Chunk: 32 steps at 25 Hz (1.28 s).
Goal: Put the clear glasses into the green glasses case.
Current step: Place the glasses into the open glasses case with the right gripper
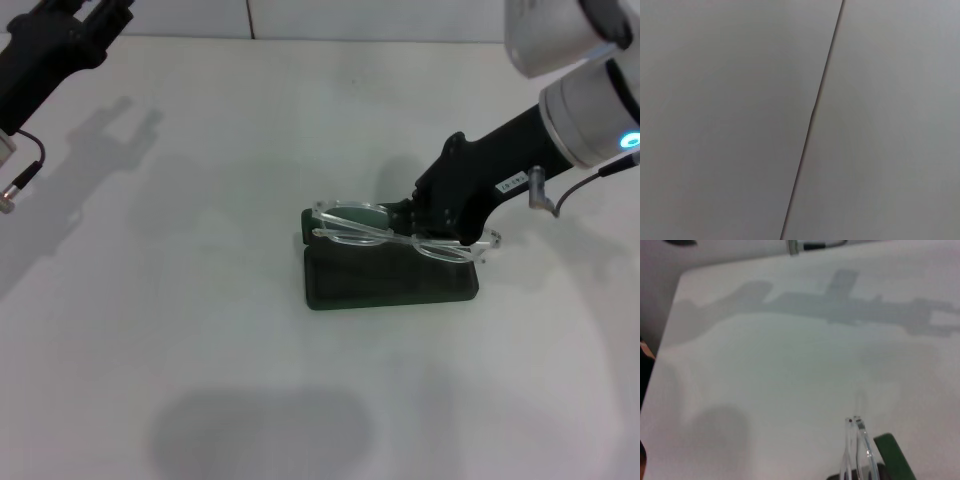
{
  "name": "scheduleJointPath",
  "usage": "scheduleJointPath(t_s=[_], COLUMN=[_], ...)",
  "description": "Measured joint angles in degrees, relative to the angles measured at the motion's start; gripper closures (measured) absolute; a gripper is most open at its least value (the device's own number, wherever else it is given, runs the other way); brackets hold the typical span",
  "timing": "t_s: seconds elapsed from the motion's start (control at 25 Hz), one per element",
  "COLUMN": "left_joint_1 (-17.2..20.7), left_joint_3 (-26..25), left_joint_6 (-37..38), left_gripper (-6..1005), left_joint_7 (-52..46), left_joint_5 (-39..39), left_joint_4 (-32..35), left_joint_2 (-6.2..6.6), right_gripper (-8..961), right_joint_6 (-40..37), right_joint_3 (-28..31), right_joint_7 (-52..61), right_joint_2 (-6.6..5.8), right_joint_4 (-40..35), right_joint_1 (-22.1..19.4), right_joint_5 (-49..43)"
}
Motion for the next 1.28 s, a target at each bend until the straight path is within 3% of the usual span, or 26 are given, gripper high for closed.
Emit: scheduleJointPath(t_s=[0.28, 0.48, 1.28], left_joint_1=[0.55, 0.69, 0.67], left_joint_3=[0.13, 0.29, 0.25], left_joint_6=[-0.01, -0.01, -0.08], left_gripper=[437, 436, 436], left_joint_7=[-1.07, -1.32, -0.93], left_joint_5=[0.17, 0.24, 0.29], left_joint_4=[0.09, -0.02, -0.29], left_joint_2=[0.64, 0.85, 0.6], right_gripper=[858, 856, 846], right_joint_6=[4.28, 11.18, 21.44], right_joint_3=[-6.2, -11.72, -21.71], right_joint_7=[-0.28, -2.87, -9.36], right_joint_2=[0.05, 0.05, 0.2], right_joint_4=[0.51, -0.09, -0.92], right_joint_1=[-0.67, -3.65, -5.59], right_joint_5=[-3.65, -5.64, -6.03])
